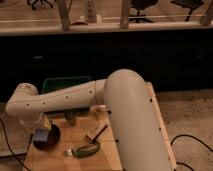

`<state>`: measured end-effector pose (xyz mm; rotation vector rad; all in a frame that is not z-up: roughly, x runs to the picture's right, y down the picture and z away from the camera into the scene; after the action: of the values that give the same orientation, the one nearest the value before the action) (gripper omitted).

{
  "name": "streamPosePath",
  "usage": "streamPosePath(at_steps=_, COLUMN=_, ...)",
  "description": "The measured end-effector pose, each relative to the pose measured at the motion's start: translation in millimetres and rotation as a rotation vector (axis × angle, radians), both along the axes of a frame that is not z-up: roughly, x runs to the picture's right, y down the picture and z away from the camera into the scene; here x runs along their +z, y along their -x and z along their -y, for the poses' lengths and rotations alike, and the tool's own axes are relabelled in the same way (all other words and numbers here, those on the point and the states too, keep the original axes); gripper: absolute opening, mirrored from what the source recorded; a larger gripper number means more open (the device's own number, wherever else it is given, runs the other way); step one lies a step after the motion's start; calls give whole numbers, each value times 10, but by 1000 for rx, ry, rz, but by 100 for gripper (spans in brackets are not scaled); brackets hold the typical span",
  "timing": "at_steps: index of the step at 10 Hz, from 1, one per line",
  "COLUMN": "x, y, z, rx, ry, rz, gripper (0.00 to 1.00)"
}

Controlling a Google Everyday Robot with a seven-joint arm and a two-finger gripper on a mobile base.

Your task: Wipe purple bowl with sponge

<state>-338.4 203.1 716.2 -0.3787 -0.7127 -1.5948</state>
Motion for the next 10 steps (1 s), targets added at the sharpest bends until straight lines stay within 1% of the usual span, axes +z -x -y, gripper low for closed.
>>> streamPosePath(at_steps=10, x=4, y=-1, z=-8, rx=0, ry=2, rz=0, gripper=0)
